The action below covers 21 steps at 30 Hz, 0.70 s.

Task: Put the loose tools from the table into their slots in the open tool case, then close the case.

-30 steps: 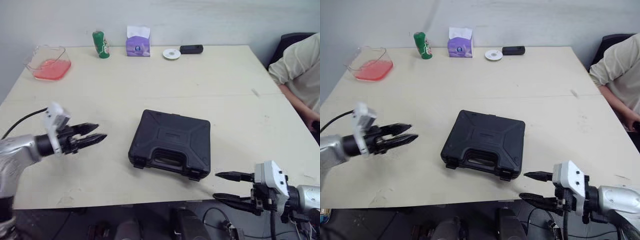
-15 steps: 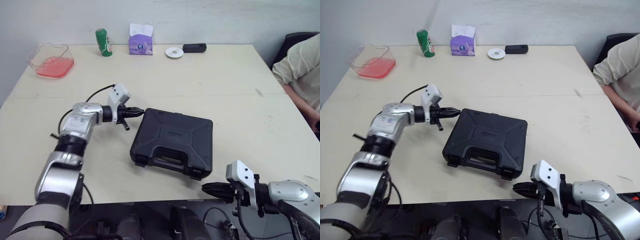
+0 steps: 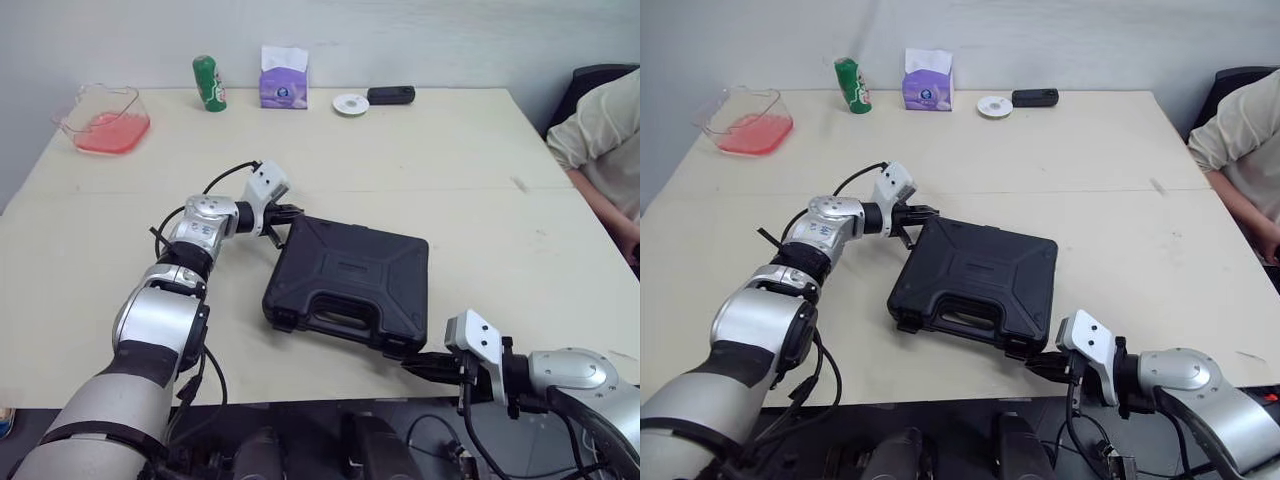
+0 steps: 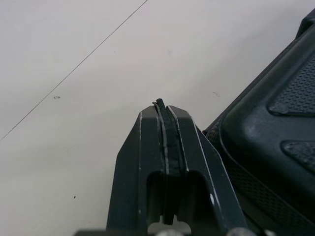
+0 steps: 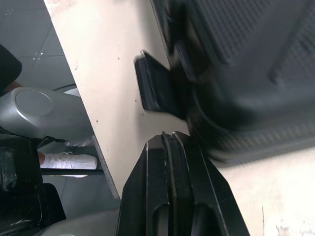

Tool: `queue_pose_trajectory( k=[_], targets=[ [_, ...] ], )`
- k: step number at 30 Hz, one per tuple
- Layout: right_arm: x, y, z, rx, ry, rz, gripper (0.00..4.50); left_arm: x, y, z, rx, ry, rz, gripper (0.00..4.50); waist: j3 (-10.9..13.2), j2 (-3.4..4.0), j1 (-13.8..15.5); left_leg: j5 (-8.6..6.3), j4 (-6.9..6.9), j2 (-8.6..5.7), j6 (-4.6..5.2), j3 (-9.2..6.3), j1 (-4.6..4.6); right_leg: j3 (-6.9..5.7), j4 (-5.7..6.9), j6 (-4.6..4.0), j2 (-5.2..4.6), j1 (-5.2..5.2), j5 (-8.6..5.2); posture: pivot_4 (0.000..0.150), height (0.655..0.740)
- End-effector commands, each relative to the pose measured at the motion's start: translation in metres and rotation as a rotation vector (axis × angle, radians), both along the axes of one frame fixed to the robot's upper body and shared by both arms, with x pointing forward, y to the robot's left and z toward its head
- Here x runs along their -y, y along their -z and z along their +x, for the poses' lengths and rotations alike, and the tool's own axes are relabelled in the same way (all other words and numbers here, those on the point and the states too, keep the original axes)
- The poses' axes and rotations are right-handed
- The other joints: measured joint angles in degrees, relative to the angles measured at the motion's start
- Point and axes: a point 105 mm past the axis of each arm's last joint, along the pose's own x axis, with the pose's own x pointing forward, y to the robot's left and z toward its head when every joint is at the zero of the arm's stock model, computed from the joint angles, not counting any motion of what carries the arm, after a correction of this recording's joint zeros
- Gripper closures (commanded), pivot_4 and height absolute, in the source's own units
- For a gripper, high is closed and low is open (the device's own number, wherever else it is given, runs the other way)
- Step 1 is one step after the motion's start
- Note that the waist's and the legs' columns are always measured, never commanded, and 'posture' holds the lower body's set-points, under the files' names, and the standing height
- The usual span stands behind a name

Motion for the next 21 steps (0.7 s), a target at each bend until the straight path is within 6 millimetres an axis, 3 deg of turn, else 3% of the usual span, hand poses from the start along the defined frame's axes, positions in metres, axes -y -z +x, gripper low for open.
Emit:
queue_pose_trajectory(
  k=[1, 5, 9, 15, 21],
  targets=[
    [0.014, -0.022, 0.016, 0.088, 0.046, -0.01, 4.5, 0.006, -0.007, -0.013, -0.004, 0.158, -0.006, 4.44, 0.0, 0.0, 0.02, -0.01, 0.08, 0.0, 0.01, 0.0, -0.13, -0.01, 0.04, 0.01, 0.0, -0.13, 0.01, 0.15, 0.74],
    [0.033, -0.025, 0.019, 0.086, 0.07, -0.067, 4.5, -0.006, -0.001, -0.036, -0.063, 0.325, -0.009, 4.44, 0.0, 0.01, 0.01, -0.01, 0.18, -0.05, 0.04, 0.11, -0.44, 0.04, 0.16, 0.05, -0.01, -0.55, 0.03, 0.15, 0.74],
    [0.043, -0.021, 0.005, -0.012, 0.053, -0.085, 4.5, -0.021, 0.001, -0.045, -0.09, 0.36, -0.007, 4.44, 0.0, 0.01, 0.05, -0.01, 0.18, -0.01, 0.03, 0.14, -0.45, 0.02, 0.19, 0.04, 0.03, -0.57, 0.03, 0.15, 0.74],
    [0.062, -0.015, 0.0, -0.051, 0.107, -0.145, 4.5, -0.025, -0.007, -0.04, -0.073, 0.304, -0.031, 4.44, 0.0, 0.01, 0.04, -0.01, 0.25, -0.03, 0.04, 0.05, -0.45, 0.1, 0.29, 0.05, 0.0, -0.56, 0.03, 0.15, 0.74],
    [0.084, -0.013, 0.013, -0.045, 0.179, -0.207, 4.5, -0.002, -0.016, -0.023, -0.034, 0.216, -0.04, 4.44, 0.0, 0.0, 0.12, 0.0, 0.26, -0.05, 0.06, 0.04, -0.44, 0.11, 0.33, 0.05, -0.02, -0.56, 0.04, 0.15, 0.74]
  ],
)
